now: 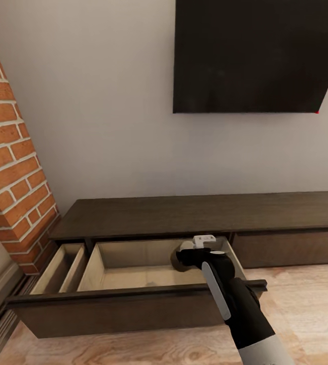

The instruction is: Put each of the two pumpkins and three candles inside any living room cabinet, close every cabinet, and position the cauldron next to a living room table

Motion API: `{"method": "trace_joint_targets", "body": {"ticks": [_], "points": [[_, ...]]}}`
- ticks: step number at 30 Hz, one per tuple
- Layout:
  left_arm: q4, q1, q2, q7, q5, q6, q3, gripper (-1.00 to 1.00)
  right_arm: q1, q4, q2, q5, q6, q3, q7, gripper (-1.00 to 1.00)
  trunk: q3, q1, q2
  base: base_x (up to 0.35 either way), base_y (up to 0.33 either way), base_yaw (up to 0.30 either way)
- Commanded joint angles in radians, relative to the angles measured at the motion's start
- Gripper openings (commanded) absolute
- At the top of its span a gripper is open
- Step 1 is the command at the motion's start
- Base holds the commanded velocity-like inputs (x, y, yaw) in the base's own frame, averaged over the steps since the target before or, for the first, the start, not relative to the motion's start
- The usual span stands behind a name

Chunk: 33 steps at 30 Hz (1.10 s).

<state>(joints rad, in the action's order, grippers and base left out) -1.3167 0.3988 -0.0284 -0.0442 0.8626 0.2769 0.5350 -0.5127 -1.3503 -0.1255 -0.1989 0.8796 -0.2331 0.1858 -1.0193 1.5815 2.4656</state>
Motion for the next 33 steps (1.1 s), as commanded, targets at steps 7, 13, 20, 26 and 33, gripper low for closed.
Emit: {"method": "trace_joint_targets", "body": {"ticks": [7, 13, 20, 26, 33], "points": [[0.086, 0.000, -0.001, -0.005, 0.010, -0.004, 0.006, 1.00, -0.001, 0.090, 0.001, -0.014, -0.010, -0.003, 0.024, -1.00, -0.001, 0.000, 0.000, 0.049, 0.030, 0.000], [0.120, 0.010, -0.002, -0.004, 0.005, -0.007, 0.041, 1.00, -0.001, 0.193, 0.005, -0.015, -0.017, 0.002, 0.019, -1.00, -0.001, 0.000, 0.000, 0.247, 0.150, 0.000], [0.232, 0.018, -0.003, -0.069, 0.005, -0.014, 0.085, 1.00, -0.001, 0.208, 0.009, -0.013, -0.017, -0.001, 0.017, -1.00, -0.001, 0.000, 0.000, 0.199, 0.121, 0.000], [0.290, 0.017, -0.001, -0.089, 0.006, -0.058, 0.089, 1.00, -0.001, 0.239, 0.012, -0.011, -0.018, 0.005, 0.016, -1.00, -0.001, 0.000, 0.000, 0.028, 0.016, 0.000], [0.342, 0.018, -0.005, -0.100, 0.004, -0.083, 0.089, 1.00, -0.005, 0.357, 0.012, -0.009, -0.076, 0.000, 0.018, -1.00, -0.001, 0.000, 0.000, 0.201, 0.001, 0.000]]}}
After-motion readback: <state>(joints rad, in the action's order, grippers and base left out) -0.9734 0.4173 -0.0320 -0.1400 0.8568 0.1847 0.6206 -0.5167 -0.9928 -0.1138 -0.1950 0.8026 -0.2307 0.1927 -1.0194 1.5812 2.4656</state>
